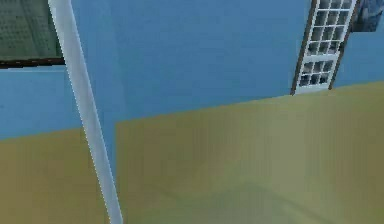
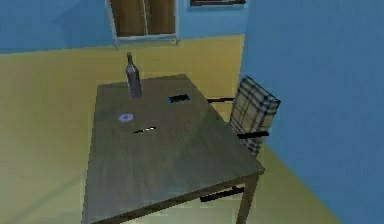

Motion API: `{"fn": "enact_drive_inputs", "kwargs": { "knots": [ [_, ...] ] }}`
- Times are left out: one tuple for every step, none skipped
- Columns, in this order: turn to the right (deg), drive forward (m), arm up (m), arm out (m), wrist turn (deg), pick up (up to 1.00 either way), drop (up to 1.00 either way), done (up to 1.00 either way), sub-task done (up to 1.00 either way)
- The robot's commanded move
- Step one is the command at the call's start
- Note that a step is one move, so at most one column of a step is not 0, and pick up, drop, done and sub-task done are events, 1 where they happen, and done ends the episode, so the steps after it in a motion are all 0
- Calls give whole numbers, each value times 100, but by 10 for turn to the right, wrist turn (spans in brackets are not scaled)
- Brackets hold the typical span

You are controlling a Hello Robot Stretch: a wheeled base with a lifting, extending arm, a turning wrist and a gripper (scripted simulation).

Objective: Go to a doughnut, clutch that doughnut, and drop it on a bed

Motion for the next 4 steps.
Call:
{"fn": "enact_drive_inputs", "kwargs": {
  "knots": [
    [-150, 0, 0, 0, 0, 0, 0, 0, 0],
    [-30, 0, 0, 0, 0, 0, 0, 0, 0],
    [420, 0, 0, 0, 0, 0, 0, 0, 0],
    [0, 55, 0, 0, 0, 0, 0, 0, 0]
  ]
}}
